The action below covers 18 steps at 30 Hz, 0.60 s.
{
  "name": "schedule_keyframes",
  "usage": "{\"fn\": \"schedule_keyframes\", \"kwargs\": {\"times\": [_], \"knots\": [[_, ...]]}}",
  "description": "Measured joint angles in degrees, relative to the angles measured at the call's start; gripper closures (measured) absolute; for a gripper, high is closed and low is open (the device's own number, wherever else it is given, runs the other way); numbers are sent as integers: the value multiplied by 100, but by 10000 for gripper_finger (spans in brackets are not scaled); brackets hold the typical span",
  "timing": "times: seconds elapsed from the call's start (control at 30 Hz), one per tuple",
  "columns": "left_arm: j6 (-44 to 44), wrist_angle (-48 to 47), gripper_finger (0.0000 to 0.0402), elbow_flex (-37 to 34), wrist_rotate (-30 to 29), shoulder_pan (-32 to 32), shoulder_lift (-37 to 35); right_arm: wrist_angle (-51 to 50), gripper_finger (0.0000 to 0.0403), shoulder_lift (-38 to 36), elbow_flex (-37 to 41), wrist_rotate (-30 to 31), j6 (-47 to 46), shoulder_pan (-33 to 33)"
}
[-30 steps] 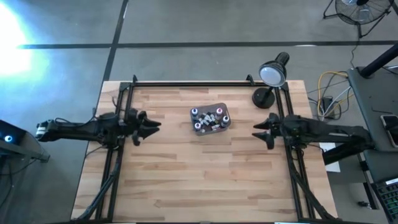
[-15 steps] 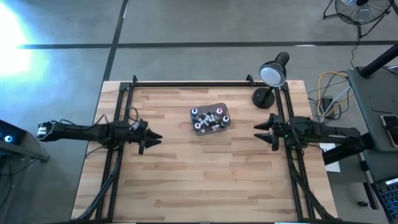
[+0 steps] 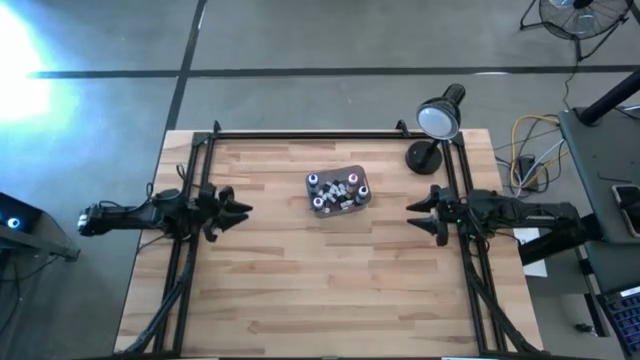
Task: Pick & Place food coloring
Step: Return to Home Position
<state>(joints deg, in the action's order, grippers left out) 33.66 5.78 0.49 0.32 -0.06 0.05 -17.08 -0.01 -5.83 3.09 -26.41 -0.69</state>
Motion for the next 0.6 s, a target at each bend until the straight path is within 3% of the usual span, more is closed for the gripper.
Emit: {"fn": "schedule_keyframes", "kwargs": {"times": [0.27, 0.33, 0.43, 0.6], "knots": [[1, -81, 264, -4, 3, -51, 0, 161, 174, 0, 35, -9, 0, -792], [1, -80, 264, -4, 2, -49, 0, 532, 174, 0, 122, -12, 0, -802], [-1, -83, 264, -7, 2, -49, 0, 1893, 174, -3, 529, -13, -13, -679], [1, -88, 264, -9, 0, -43, 0, 2027, 174, 0, 531, -9, -3, -468]]}}
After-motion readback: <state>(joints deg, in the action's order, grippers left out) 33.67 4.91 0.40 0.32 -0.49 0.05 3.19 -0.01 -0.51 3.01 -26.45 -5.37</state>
